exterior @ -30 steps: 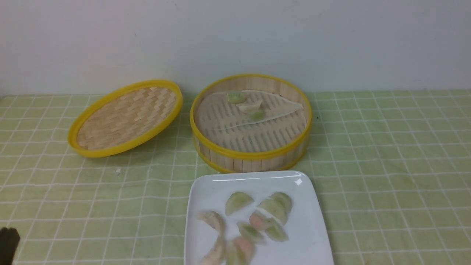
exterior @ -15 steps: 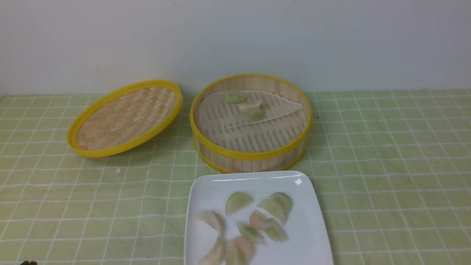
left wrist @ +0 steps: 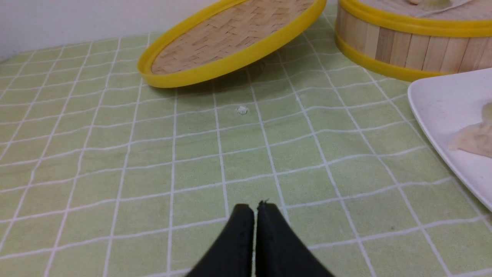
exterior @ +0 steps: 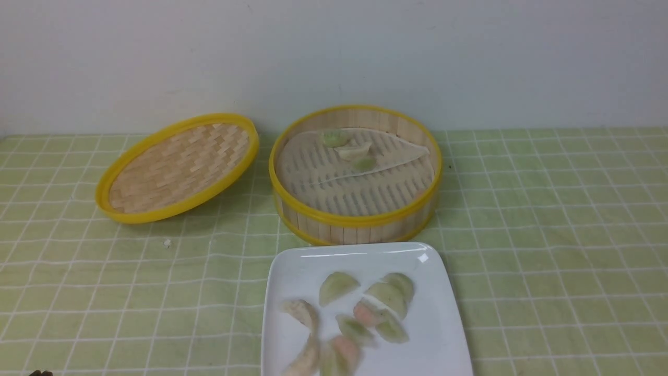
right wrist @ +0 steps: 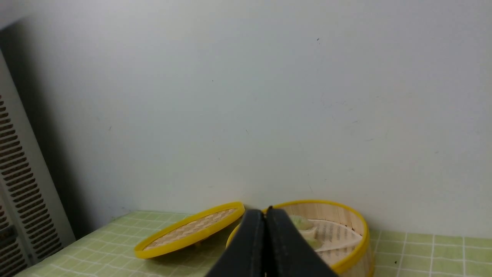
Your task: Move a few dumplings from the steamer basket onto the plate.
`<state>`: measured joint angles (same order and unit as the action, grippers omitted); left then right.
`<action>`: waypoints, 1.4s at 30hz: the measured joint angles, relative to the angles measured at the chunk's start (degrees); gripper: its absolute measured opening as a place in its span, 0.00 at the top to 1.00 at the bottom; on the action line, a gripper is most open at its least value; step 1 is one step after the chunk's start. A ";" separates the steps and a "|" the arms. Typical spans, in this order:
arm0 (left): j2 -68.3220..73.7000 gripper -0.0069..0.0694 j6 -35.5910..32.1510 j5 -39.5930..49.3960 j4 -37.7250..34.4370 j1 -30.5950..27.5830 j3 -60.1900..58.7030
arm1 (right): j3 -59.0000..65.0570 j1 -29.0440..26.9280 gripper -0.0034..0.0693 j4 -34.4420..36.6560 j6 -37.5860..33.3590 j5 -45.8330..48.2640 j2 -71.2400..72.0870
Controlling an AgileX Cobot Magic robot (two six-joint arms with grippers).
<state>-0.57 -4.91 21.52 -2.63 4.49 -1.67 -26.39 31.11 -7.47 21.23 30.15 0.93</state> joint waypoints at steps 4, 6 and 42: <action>0.00 0.92 0.00 0.00 0.00 0.00 0.00 | 0.00 0.00 0.97 0.00 0.00 0.00 0.00; 0.00 0.92 0.00 0.00 0.00 0.00 0.00 | 0.00 0.00 0.97 0.00 0.00 0.00 0.00; 0.00 0.92 0.23 0.20 0.04 0.00 0.00 | 27.43 -29.25 0.97 5.95 -16.16 -6.86 -0.05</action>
<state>-0.57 -4.67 21.71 -2.59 4.49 -1.67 1.03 1.86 -1.52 5.07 23.29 0.87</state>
